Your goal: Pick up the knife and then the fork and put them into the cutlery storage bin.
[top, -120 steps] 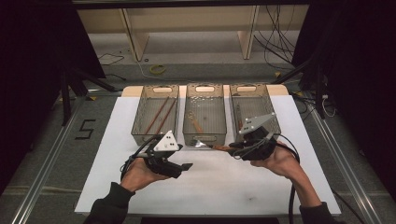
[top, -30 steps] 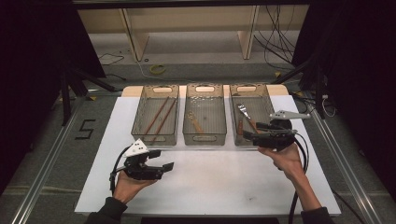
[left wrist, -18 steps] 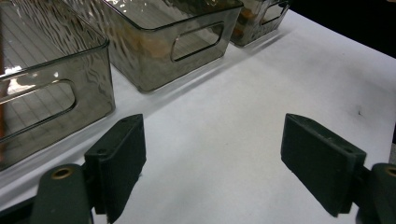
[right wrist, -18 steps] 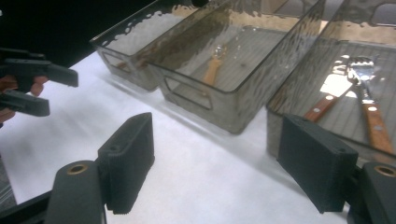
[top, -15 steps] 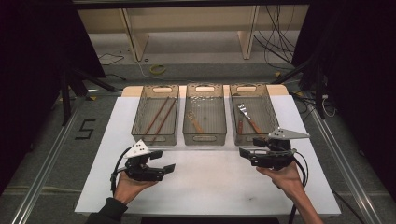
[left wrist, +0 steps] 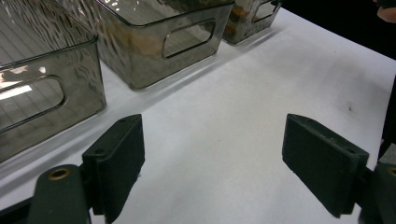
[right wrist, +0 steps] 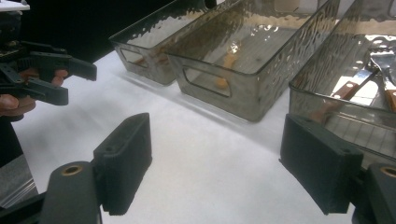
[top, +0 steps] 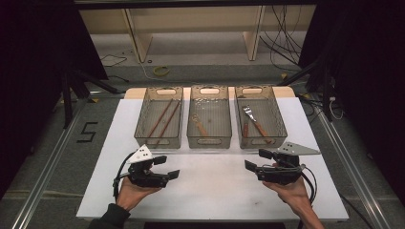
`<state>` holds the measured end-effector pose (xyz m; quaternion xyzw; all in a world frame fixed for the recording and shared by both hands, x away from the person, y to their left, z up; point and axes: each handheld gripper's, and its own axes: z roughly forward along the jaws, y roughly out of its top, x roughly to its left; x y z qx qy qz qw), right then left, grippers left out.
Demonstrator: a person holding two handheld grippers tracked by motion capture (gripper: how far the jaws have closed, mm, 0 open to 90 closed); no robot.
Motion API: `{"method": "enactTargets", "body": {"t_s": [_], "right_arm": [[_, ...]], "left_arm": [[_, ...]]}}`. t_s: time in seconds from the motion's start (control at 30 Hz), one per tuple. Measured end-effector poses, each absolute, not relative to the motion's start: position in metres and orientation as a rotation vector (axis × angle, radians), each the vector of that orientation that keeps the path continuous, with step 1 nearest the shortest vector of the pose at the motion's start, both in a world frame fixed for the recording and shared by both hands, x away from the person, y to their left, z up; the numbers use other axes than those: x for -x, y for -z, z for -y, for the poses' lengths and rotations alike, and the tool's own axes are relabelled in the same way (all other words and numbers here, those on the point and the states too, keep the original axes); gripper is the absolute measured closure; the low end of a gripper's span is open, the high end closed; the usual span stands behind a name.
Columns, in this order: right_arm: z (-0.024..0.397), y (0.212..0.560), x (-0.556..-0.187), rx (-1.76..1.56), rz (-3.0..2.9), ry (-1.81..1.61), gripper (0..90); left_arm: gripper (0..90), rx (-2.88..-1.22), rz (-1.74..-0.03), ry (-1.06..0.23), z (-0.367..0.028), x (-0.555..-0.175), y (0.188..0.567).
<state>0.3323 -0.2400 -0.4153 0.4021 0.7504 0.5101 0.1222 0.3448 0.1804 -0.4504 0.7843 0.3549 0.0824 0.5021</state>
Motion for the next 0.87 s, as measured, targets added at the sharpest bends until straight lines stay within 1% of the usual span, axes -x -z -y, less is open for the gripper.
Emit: {"method": "enactTargets", "body": {"t_s": [0.47, 0.87], "right_arm": [[0.246, 0.431, -0.312, -1.166, -2.163, -1.500, 24.9], [0.249, 0.432, -0.312, -1.175, -2.143, -1.502, 24.2]], "left_arm": [[19.9, -1.892, -0.839, -0.182, -0.180, -0.340, 0.452], [19.9, -1.892, -0.835, -0.182, -0.181, -0.340, 0.453]]}}
